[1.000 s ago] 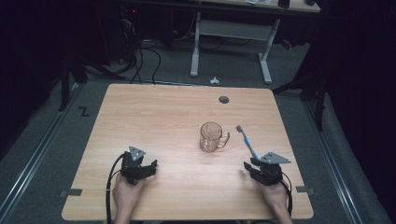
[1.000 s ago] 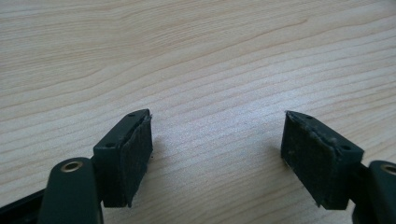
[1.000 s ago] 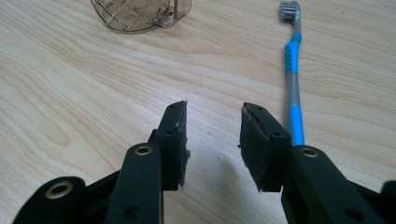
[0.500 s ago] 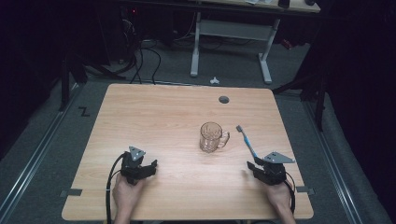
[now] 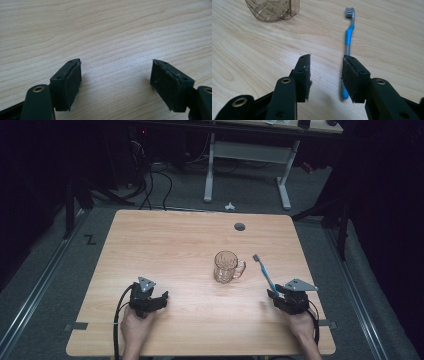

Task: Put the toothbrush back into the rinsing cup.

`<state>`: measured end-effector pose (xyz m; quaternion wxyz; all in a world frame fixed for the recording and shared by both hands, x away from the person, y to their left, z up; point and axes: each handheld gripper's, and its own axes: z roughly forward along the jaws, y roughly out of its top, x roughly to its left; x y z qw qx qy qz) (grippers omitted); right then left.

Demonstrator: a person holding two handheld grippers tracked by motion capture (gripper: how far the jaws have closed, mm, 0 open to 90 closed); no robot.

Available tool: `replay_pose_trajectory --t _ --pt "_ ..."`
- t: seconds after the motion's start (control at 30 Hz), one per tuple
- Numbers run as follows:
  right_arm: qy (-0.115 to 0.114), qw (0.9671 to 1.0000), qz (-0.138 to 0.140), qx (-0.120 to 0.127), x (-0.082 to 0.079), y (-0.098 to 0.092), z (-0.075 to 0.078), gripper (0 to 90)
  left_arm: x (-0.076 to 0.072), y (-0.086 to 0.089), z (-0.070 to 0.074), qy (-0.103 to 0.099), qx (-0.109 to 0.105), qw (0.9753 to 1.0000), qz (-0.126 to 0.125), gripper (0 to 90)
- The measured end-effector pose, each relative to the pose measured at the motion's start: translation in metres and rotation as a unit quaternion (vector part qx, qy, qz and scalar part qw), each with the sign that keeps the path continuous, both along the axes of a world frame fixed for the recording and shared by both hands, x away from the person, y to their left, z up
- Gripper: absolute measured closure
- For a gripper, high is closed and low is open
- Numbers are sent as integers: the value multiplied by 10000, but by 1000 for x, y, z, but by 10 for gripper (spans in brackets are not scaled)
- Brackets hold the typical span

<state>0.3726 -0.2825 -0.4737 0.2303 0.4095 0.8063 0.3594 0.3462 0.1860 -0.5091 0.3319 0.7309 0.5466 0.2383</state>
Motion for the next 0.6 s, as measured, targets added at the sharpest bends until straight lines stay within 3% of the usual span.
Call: replay_pose_trajectory --t 0.43,0.6 --pt "-42 9997 27 -226 15 4 10 590 0 0 0 1 -3 10000 -1 256" --pt "102 9997 -29 -214 25 3 12 590 0 0 0 5 0 10000 -6 255"
